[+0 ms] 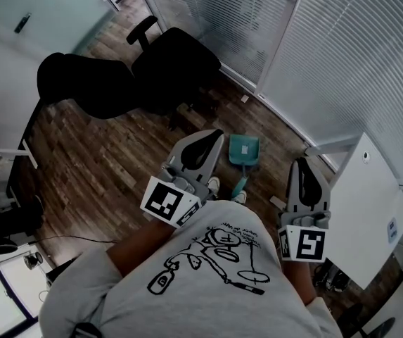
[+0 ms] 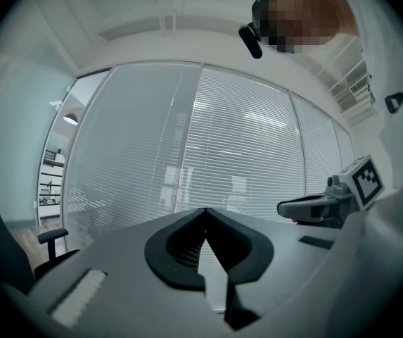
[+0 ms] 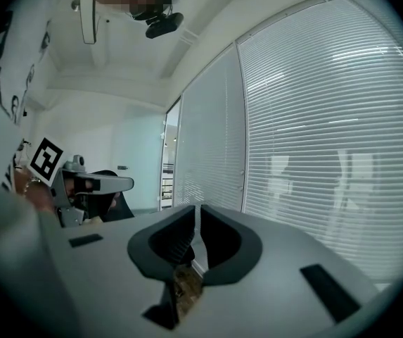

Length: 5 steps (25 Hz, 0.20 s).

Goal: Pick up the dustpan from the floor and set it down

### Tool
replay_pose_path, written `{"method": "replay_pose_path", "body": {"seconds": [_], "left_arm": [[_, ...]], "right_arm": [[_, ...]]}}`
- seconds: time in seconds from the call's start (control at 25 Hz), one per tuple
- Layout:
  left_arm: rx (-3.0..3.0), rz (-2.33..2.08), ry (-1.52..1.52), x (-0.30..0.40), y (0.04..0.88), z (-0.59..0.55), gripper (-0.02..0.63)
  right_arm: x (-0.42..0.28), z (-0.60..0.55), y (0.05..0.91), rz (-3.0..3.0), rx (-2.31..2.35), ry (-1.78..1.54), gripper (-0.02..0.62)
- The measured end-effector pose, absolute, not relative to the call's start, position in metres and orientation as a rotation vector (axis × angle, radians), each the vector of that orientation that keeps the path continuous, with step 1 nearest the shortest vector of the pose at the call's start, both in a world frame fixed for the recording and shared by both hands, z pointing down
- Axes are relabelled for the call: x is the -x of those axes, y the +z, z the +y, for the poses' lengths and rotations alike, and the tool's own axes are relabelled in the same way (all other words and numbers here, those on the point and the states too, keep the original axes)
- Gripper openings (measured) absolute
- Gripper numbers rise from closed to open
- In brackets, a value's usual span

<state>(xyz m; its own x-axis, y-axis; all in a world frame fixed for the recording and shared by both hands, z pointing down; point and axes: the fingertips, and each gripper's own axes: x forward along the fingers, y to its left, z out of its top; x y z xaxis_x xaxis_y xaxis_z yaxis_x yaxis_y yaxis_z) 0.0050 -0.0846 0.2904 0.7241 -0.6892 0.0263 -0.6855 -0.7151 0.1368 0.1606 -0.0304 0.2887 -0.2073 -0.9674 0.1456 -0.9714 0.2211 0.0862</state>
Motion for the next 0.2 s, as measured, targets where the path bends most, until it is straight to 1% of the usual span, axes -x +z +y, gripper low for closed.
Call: {"method": "replay_pose_path", "body": {"seconds": [0.2], "left_arm": [[-2.789,-1.113,-0.039,-0.0027,0.2878,-0.0825,0.002]], "right_arm": [[-0.1560,-0.0290,0.2845,-2.325,-1.856,0.030,0.021]]}}
